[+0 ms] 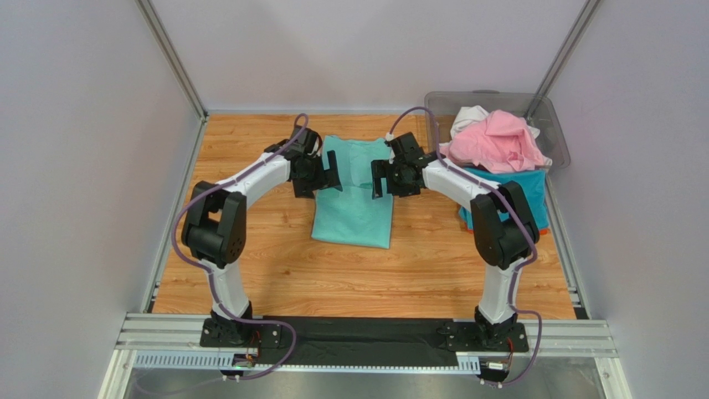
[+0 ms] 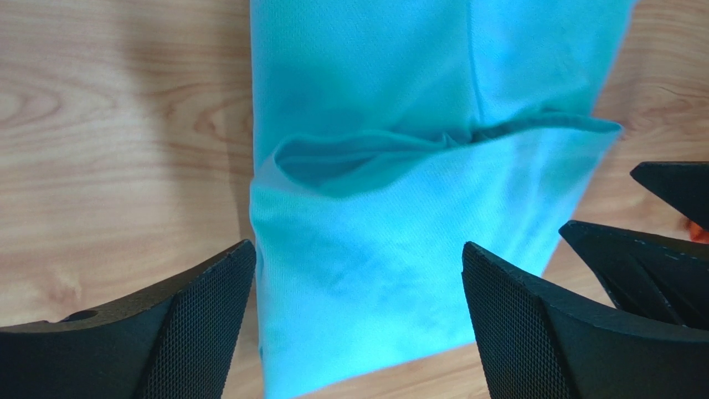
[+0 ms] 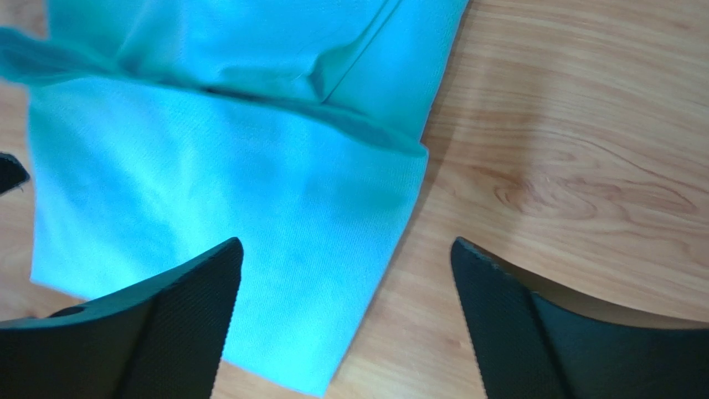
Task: Fold and stack the t-shirts
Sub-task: Fold the tshirt
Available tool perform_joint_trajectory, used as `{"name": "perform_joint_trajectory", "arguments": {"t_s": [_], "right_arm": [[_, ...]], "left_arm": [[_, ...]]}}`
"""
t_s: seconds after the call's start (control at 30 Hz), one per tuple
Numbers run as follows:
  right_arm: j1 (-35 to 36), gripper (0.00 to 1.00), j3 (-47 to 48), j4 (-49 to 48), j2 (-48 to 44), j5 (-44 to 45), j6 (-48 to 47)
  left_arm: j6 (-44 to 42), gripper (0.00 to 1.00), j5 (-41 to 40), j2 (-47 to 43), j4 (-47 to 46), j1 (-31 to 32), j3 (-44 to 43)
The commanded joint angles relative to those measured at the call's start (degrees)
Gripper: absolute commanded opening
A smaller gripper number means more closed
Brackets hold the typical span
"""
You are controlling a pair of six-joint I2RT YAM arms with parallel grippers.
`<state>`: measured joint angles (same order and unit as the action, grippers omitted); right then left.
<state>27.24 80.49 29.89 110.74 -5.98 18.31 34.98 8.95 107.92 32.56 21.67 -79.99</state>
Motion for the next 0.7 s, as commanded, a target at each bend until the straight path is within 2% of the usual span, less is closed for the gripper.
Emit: {"name": "perform_joint_trajectory", "arguments": {"t_s": [0.0,0.23,0.27,0.47,0.6,0.67], "right_arm": [[0.70,1.00,-3.22,-1.41,-10.97,-1.32,-0.12],[4.04,1.00,-16.65,-4.75,-25.73,-5.18,3.92],[4.74,1.00,-17.98,-5.10,-26.70,-5.71,4.54],[7.91,1.00,-29.24,-8.26,-31.98,-6.06,10.77],[8.09,1.00,-32.49,-10.55,-31.55,-7.12,11.49],[8.09,0.99,-33.02,-11.08,-30.59,-6.86,11.49]], "left_arm": [[0.52,1.00,0.02,-10.52,-1.18,-0.14,3.95],[3.42,1.00,0.18,-26.77,-3.63,-0.05,21.25],[3.86,1.00,0.54,-27.93,-4.25,-0.05,25.28],[5.27,0.99,0.80,-33.21,-7.23,-0.05,34.79],[5.45,0.86,2.48,-31.46,-10.58,-0.05,36.48],[5.27,0.76,2.21,-28.56,-11.46,-0.05,35.78]]}}
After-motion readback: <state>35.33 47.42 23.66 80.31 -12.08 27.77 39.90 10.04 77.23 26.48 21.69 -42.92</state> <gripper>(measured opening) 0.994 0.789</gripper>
